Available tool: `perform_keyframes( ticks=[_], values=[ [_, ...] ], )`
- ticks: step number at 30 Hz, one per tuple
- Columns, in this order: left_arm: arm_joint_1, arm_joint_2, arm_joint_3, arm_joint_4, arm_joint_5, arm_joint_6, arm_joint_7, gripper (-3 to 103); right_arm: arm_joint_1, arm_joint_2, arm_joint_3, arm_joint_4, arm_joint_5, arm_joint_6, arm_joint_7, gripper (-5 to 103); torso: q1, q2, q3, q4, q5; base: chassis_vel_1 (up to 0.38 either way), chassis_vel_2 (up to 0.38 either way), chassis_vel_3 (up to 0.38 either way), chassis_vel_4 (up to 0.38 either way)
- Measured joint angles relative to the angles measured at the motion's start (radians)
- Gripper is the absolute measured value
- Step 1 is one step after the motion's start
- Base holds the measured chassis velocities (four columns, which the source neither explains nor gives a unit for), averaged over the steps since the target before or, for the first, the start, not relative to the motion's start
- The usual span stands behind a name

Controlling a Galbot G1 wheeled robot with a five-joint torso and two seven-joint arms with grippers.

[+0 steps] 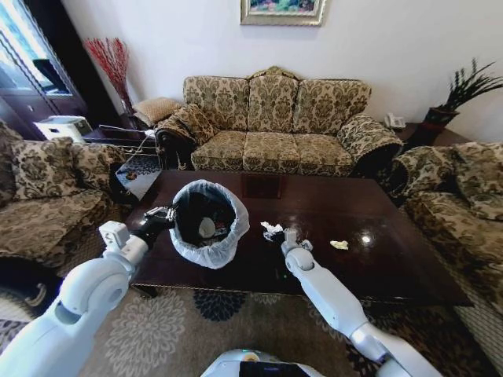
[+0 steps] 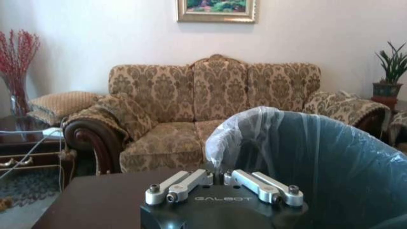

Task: Move to the front of the table and place the trash on the table into the trash bin.

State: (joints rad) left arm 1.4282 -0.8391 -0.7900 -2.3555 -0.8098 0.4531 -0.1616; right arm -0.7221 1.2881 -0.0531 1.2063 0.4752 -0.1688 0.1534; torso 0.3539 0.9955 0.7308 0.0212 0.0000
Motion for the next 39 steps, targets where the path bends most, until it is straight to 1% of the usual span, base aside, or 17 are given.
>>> perform_keyframes(
  ticks=[1,2,3,4,5,7,8,10,13,15,16,18,19,21,27,33,39],
  values=[
    [0.000,0.000,0.001,0.000,0.000,0.000,0.001,3,0.000,0.006,0.002,-0.004,-0.002,0.001,-0.001,76,0.000,0.000,0.000,0.0001,0.0000,0.000,0.000,0.000,0.000],
    [-0.001,0.000,0.001,0.000,0.001,0.000,0.002,3,0.000,0.012,0.003,-0.006,-0.004,0.002,-0.001,76,0.000,0.000,0.000,0.0001,-0.0001,0.000,0.000,0.000,0.000],
    [-0.001,0.000,0.001,0.000,0.001,0.000,0.003,3,0.000,0.016,0.003,-0.009,-0.005,0.002,-0.001,65,0.000,0.000,0.000,0.0002,0.0000,0.000,0.000,0.000,0.000],
    [-0.001,0.000,0.001,0.001,0.001,0.000,0.004,3,0.001,0.020,0.003,-0.013,-0.008,0.002,-0.001,60,0.000,0.000,0.000,0.0002,0.0000,0.000,0.000,0.000,0.000],
    [-0.001,0.000,0.001,0.001,0.001,0.000,0.004,3,0.001,0.020,0.003,-0.013,-0.008,0.002,-0.001,60,0.000,0.000,0.000,0.0002,0.0000,0.000,0.000,0.000,0.000],
    [0.000,0.000,-0.003,0.001,0.001,0.000,0.009,3,0.003,0.027,0.003,-0.022,-0.016,0.003,-0.001,49,0.000,0.000,0.000,0.0000,0.0000,0.000,0.000,0.000,0.000],
    [0.000,0.000,-0.003,0.001,0.001,0.000,0.009,3,0.003,0.027,0.003,-0.022,-0.016,0.003,-0.001,49,0.000,0.000,0.000,0.0000,0.0000,0.000,0.000,0.000,0.000],
    [0.002,0.000,-0.007,0.001,0.001,0.000,0.012,3,0.003,0.029,0.003,-0.026,-0.019,0.005,0.001,38,0.000,0.000,0.000,0.0001,0.0001,0.000,0.000,0.000,0.000],
    [0.002,0.000,-0.007,0.003,0.001,0.000,0.014,3,0.004,0.027,0.002,-0.027,-0.020,0.006,0.001,33,0.000,0.000,0.000,0.0001,-0.0001,0.000,0.000,0.000,0.000],
    [-0.001,-0.002,-0.007,0.003,0.001,-0.001,0.016,3,0.004,0.024,0.002,-0.028,-0.020,0.006,0.001,22,0.000,0.000,0.000,0.0000,0.0000,0.000,0.000,0.000,0.000],
    [-0.001,-0.002,-0.007,0.003,0.001,-0.001,0.016,3,0.004,0.024,0.002,-0.028,-0.020,0.006,0.001,22,0.000,0.000,0.000,0.0000,0.0000,0.000,0.000,0.000,0.000],
    [-0.002,-0.003,-0.006,0.003,0.001,-0.002,0.018,3,0.004,0.022,0.002,-0.029,-0.020,0.006,0.001,12,0.000,0.000,0.000,0.0000,0.0000,0.000,0.000,0.000,0.000],
    [-0.002,-0.003,-0.006,0.003,0.001,-0.002,0.018,3,0.004,0.022,0.002,-0.029,-0.020,0.006,0.001,12,0.000,0.000,0.000,0.0000,0.0000,0.000,0.000,0.000,0.000],
    [-0.003,-0.004,-0.006,0.003,0.001,-0.002,0.019,3,0.004,0.022,0.004,-0.030,-0.020,0.006,0.001,3,0.000,0.000,0.000,0.0000,0.0000,0.000,0.000,0.000,0.000],
    [-0.004,-0.006,-0.004,0.002,0.002,-0.002,0.020,3,0.003,0.020,0.021,-0.003,-0.024,0.016,0.004,0,0.000,0.000,0.000,0.0000,0.0003,0.000,0.000,0.000,0.000],
    [0.003,-0.017,0.000,-0.003,0.015,-0.002,0.022,3,0.005,-0.044,0.043,0.225,0.001,0.001,0.021,0,0.000,0.000,0.000,-0.0003,-0.0001,0.000,0.000,0.000,0.000],
    [0.009,-0.032,0.016,-0.001,0.039,-0.002,0.027,3,0.076,-0.114,0.009,0.457,0.039,-0.020,0.042,0,0.000,0.000,0.000,0.0000,-0.0003,0.000,0.000,0.000,0.000]
  ],
)
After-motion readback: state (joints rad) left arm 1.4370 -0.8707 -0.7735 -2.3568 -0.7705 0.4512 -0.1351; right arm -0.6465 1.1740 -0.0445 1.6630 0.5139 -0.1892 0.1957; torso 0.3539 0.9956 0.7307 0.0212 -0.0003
